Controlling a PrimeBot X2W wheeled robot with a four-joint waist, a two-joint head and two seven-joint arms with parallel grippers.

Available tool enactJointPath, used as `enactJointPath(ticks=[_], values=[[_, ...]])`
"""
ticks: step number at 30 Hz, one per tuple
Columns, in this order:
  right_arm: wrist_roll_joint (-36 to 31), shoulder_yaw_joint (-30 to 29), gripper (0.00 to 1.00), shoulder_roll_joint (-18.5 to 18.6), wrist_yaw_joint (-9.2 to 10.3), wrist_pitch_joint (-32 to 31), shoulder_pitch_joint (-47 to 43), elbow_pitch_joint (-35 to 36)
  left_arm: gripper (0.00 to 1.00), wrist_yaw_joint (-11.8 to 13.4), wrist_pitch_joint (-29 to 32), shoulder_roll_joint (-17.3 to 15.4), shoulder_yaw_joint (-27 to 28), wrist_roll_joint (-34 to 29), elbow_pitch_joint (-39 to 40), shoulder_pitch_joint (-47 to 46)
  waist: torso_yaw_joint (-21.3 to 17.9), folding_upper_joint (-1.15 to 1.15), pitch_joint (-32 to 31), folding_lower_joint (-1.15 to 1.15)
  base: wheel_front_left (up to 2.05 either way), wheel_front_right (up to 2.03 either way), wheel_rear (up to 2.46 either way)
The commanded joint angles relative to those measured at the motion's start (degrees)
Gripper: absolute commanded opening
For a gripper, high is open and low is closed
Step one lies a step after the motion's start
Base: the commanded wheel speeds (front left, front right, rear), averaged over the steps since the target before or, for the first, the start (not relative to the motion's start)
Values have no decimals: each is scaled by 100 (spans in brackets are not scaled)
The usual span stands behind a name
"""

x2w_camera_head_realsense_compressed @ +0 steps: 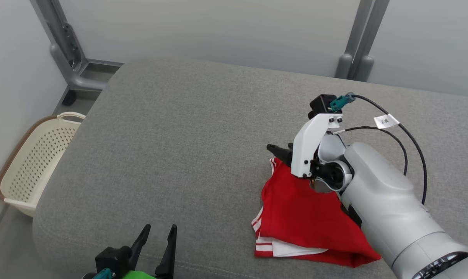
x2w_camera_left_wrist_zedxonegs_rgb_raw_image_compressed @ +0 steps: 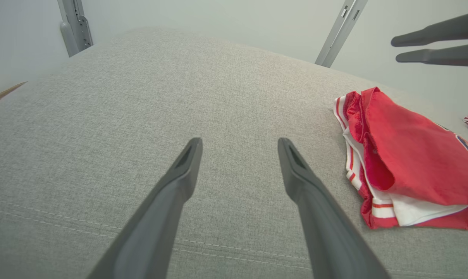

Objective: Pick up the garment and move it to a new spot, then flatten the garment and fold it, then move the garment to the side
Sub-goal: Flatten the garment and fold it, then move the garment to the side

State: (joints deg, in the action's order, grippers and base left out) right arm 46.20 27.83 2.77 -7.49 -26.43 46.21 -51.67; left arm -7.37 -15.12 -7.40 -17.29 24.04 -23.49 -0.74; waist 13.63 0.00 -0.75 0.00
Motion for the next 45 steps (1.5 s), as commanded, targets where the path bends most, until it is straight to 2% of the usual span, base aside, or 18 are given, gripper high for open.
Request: enactJointPath(ticks=[1, 9, 17, 22, 26, 31, 38, 45], values=[[-239, -117, 100, 38, 2, 192, 40, -151, 100, -5, -1, -21, 22, -50, 18, 60, -160, 0, -126, 0, 0, 0, 0], [-1322, -858, 100, 232, 2, 1015, -301, -760, 100, -2, -1, 30, 47, -72, 62, 143, -373, 0, -187, 0, 0, 0, 0], [-2181, -1383, 100, 257, 2, 1869, -988, -688, 100, -5, -1, 95, -20, -113, 46, 156, -368, 0, -217, 0, 0, 0, 0], [-2516, -1759, 100, 210, 2, 1940, -1380, -662, 100, -7, -1, 95, -7, -96, 32, 218, -368, 0, -252, 0, 0, 0, 0], [-2829, -2223, 100, 169, 2, 1687, -1614, -614, 100, -8, -1, 85, 15, -100, 25, 249, -384, 0, -282, 0, 0, 0, 0], [-3157, -2814, 100, 86, 2, 1078, -1848, -353, 100, -9, -1, 60, 43, -107, 53, 291, -434, 0, -299, 0, 0, 0, 0], [-3601, -3537, 100, 26, 2, 249, -2320, 681, 100, -10, -1, 40, -3, -112, 53, 324, -473, 0, -287, 0, 0, 0, 0], [-3265, -3562, 100, 24, 2, -694, -2996, 1902, 100, -11, -1, 29, -21, -89, 38, 276, -480, 0, -241, 0, 0, 0, 0]])
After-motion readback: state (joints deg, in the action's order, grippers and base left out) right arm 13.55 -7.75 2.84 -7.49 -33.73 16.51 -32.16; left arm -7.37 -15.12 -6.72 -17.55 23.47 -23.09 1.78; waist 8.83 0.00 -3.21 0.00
